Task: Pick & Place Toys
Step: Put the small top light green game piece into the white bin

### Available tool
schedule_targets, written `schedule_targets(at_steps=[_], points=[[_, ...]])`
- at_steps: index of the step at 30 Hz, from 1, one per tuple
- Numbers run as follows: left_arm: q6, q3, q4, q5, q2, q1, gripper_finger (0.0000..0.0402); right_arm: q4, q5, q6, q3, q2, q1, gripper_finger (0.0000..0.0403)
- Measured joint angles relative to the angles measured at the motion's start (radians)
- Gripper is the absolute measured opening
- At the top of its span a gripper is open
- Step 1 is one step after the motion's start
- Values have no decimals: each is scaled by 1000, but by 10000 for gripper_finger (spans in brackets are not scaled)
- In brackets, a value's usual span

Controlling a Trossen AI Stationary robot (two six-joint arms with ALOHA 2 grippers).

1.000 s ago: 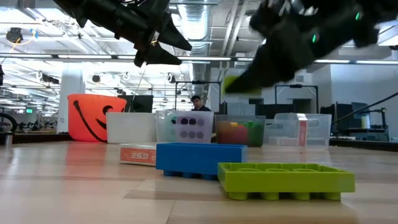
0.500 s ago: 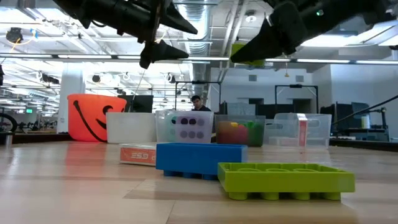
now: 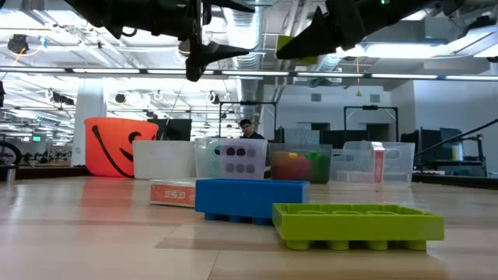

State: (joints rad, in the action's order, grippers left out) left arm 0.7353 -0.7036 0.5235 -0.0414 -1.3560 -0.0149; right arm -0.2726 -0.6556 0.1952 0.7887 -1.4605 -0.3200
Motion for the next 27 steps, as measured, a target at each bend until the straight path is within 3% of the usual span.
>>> schedule_targets(at_steps=[7,16,27], points=[[30,1,52,-39,-87,-19,285,-13,0,21,0,0,0,93],[57,-20,219,31,-221,-20,285,-12,0,22,0,0,0,93],[51,-62,236,40,-231,-24,285,-13,0,10,0,0,0,93]])
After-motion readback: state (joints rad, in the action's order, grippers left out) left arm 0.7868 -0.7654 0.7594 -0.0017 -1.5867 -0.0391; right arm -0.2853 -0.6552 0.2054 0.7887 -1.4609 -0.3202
